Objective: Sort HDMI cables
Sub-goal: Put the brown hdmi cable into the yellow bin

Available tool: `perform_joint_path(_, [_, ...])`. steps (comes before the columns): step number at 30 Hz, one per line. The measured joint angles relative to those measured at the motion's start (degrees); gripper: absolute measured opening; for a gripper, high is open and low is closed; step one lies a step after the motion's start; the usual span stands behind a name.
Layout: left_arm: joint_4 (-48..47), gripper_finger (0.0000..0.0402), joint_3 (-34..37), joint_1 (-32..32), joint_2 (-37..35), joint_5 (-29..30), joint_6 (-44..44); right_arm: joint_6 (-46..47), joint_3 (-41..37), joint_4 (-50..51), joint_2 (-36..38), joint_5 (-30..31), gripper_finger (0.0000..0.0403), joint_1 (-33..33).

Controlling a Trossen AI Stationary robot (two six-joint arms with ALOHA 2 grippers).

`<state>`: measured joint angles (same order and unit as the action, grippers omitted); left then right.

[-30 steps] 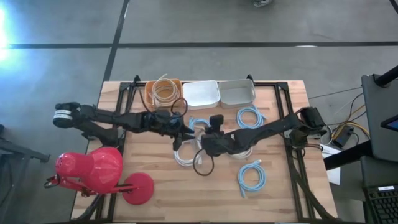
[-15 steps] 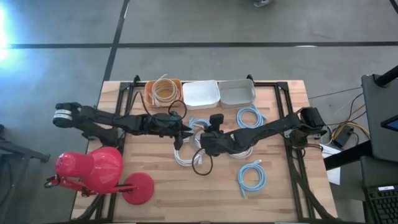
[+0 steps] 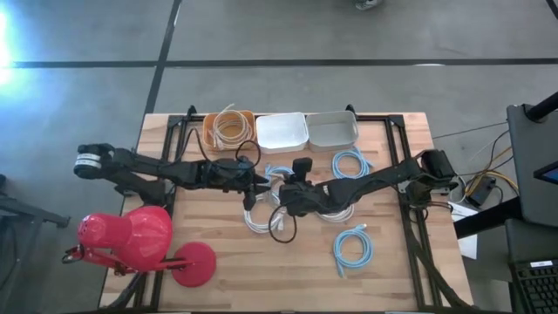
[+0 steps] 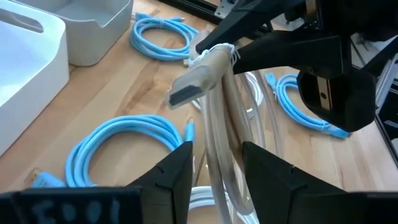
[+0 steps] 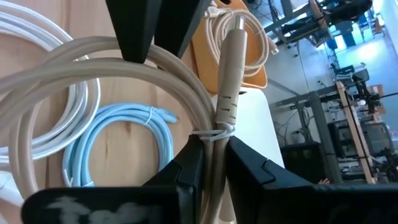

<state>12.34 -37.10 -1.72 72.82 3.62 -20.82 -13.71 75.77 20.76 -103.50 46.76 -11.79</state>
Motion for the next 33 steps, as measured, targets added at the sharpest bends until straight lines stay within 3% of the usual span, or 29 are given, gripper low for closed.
perform_joint_path(33, [0.7,0.014,0.0,0.0,0.0,-6.1,0.6,-0.3,-0.5,-0.2,0.0,-0.3,0.0049,0.1])
